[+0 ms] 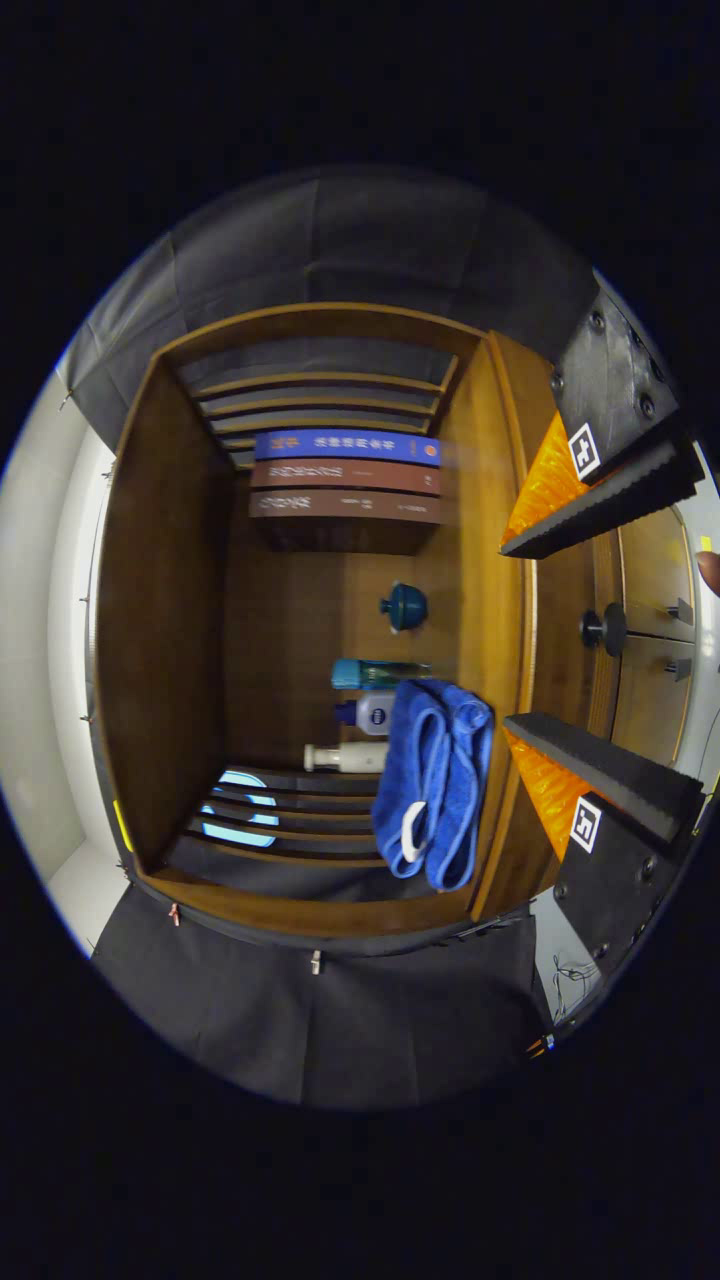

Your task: Pull open the drawer, take out the items inside it, and place them on the countertop above the cabinet.

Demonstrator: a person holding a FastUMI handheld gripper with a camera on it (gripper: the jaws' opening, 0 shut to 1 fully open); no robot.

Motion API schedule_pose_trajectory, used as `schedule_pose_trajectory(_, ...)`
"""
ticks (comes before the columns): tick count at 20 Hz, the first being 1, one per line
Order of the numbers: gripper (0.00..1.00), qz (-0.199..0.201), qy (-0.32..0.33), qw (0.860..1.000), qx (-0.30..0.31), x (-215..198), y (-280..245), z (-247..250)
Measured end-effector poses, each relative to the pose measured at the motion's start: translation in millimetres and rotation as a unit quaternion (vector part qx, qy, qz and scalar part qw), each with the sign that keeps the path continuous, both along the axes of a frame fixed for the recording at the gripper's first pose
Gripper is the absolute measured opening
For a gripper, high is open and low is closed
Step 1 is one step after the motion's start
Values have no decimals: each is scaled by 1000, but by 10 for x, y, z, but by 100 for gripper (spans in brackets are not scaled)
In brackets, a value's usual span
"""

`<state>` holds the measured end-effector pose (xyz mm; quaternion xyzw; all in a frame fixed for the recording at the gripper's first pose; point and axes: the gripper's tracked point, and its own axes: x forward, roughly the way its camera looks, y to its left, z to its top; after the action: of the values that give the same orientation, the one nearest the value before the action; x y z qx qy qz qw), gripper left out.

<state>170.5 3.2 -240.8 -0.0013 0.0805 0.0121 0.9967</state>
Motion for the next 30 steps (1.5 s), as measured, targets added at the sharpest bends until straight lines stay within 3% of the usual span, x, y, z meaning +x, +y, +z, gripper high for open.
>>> schedule_pose_trajectory(6, 94, -10, 62, 998, 7, 107, -33, -772)
schedule_pose_trajectory(11, 50, -21, 56, 998, 10, 176, -102, -841)
schedule_pose_trajectory(15, 26, -19, 42, 999, -24, 168, -116, -824)
schedule_pose_trajectory(18, 26, -23, 42, 998, -28, 50, -123, -781)
schedule_pose_trajectory(20, 26, -29, 2, 999, -22, -69, -127, -469)
schedule_pose_trajectory(21, 6, -37, -22, 999, -26, -193, -157, -285)
schedule_pose_trajectory(23, 5, -38, -26, 998, -33, -311, -192, -194)
schedule_pose_trajectory(27, 6, -15, 42, 999, -1, -284, -75, -658)
schedule_pose_trajectory(30, 39, 0, 45, 999, 4, -252, -31, -721)
